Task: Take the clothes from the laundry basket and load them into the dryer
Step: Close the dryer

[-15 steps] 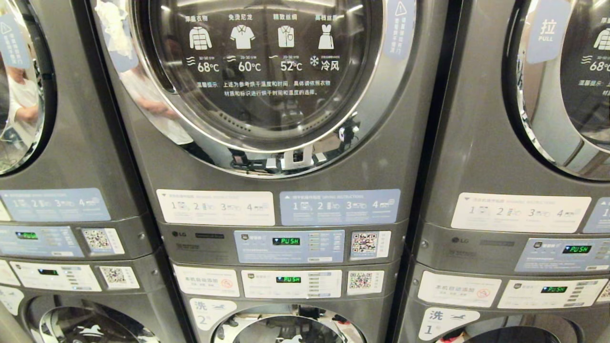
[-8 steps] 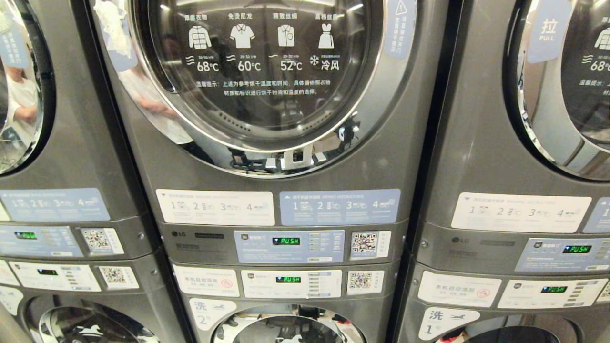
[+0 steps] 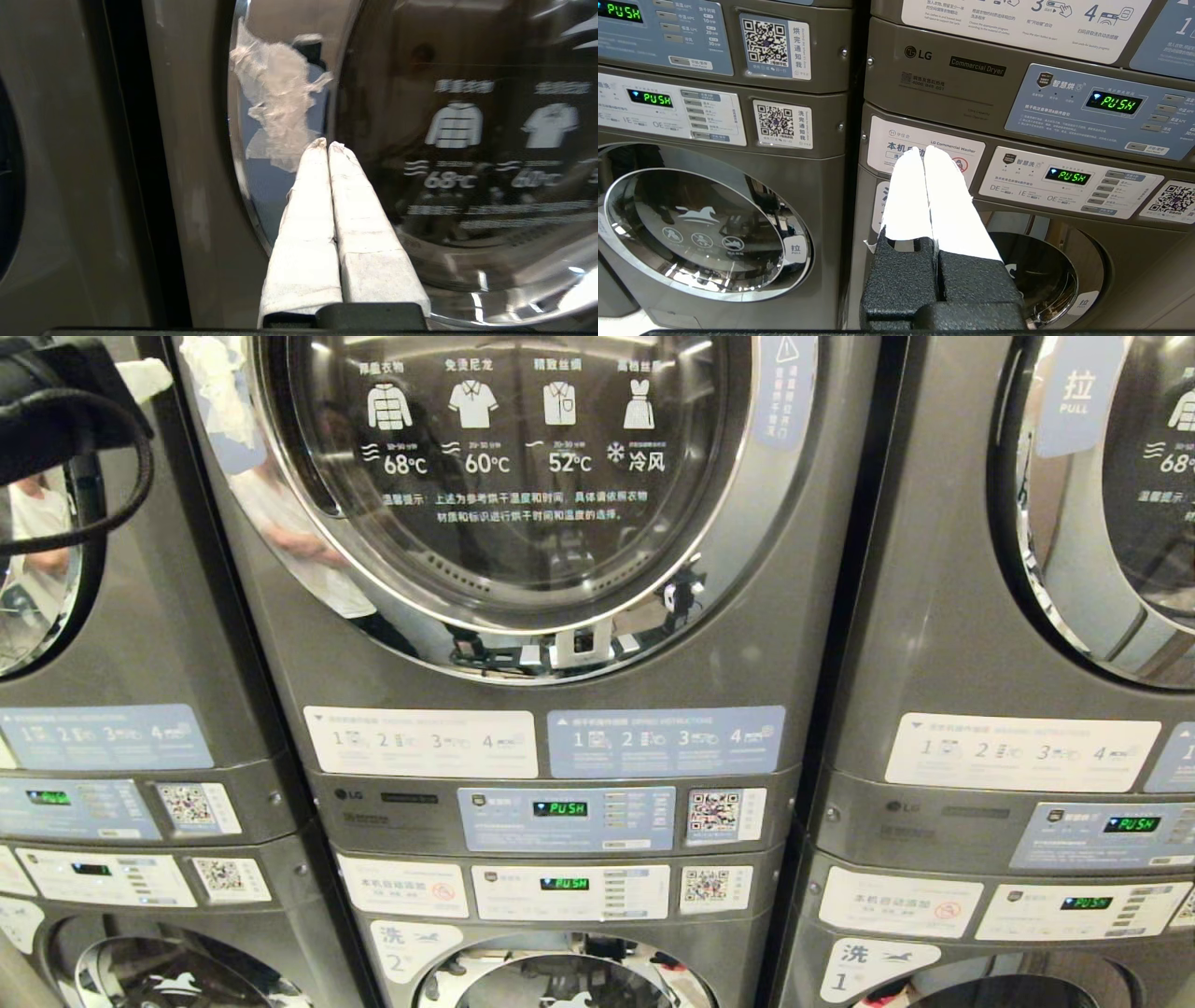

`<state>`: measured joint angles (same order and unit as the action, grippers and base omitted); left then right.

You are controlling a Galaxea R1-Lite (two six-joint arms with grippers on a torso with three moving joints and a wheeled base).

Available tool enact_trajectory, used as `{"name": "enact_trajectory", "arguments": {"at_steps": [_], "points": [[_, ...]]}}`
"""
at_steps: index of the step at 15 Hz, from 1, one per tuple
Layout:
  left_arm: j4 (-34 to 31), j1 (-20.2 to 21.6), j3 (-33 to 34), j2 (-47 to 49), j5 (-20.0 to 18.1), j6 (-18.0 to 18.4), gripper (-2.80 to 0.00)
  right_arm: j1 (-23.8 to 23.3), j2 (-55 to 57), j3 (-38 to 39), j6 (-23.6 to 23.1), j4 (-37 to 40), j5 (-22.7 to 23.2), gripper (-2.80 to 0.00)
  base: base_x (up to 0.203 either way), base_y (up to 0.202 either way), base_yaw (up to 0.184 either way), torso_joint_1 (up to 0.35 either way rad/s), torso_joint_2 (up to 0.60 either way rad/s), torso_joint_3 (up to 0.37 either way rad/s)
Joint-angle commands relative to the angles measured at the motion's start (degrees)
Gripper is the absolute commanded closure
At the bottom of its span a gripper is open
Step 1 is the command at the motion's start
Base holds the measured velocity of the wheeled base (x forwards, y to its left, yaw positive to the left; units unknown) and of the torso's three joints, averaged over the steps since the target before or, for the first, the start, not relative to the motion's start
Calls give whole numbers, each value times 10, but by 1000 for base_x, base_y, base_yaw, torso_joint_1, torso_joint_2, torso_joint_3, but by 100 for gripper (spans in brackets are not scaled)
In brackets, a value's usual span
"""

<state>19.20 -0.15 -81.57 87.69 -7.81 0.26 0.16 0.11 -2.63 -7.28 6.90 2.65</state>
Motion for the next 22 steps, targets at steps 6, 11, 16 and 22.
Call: {"name": "enact_trajectory", "arguments": {"at_steps": [6, 11, 16, 22], "points": [[18, 5, -93, 121, 47, 14, 0, 0, 0, 1, 0, 0, 2, 0, 0, 0, 0, 0, 0, 0], [29, 4, -157, 181, 43, 13, 0, 0, 0, 1, 0, 0, 2, 0, 0, 0, 0, 0, 0, 0], [29, 3, -220, 245, 41, 13, 0, 0, 0, 1, -1, 0, 1, 0, 0, 0, 0, 0, 0, 0], [29, -8, -224, 260, 29, 12, 0, 0, 0, 0, -1, 0, 1, 0, 0, 0, 0, 0, 0, 0]]}}
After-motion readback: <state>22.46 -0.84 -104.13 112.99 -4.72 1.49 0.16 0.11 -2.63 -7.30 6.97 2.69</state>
